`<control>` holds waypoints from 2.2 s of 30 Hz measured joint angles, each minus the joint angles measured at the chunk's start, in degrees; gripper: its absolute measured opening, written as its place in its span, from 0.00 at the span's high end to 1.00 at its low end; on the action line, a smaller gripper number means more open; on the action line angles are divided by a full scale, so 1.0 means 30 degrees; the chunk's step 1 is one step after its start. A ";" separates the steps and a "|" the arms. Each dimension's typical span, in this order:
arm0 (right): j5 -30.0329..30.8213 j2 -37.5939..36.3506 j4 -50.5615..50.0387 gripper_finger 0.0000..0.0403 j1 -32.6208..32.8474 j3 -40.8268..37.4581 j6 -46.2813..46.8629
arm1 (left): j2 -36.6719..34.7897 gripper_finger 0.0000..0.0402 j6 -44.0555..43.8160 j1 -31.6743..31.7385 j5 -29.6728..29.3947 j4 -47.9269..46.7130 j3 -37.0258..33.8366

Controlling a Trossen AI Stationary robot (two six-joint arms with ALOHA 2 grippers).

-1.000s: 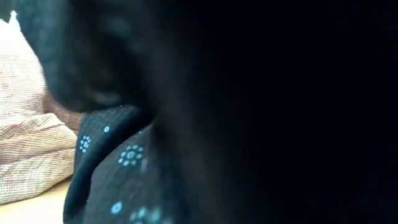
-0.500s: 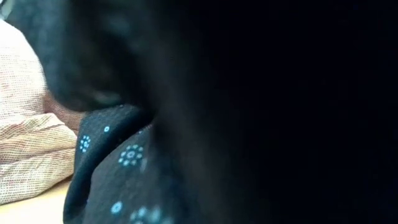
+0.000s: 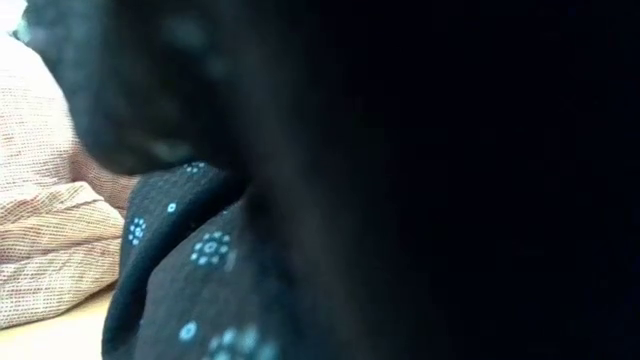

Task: Sort clothes
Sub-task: Put the left white patterned sock into the right white laundry bin

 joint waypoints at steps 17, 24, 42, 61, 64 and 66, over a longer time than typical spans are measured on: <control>0.0352 0.0011 -0.0082 0.30 0.0258 -0.0590 0.0631 | -0.1900 0.99 0.1597 -0.0371 -0.0907 -0.1654 -0.0051; 0.0376 -0.0015 0.0348 0.30 0.0885 -0.0597 0.0630 | -0.4064 0.99 0.2087 -0.0494 -0.2125 -0.3556 -0.0051; 0.0482 0.2345 0.5080 0.30 0.1888 -0.0597 -0.3104 | -1.1643 1.00 0.2490 -0.1322 -0.4857 -0.9099 -0.0051; -0.0260 0.5237 1.1728 0.30 -0.1442 -0.0605 -0.9280 | -1.5951 1.00 0.3793 -0.3099 -0.4458 -0.8424 -0.0051; -0.1292 0.5694 1.2578 0.30 -0.2029 -0.0605 -0.9836 | -1.5949 1.00 0.3887 -0.3102 -0.4567 -0.8533 -0.0051; -0.1595 0.5991 1.2752 0.30 -0.2358 -0.0605 -0.9884 | -1.5949 1.00 0.3946 -0.3102 -0.4590 -0.8557 -0.0051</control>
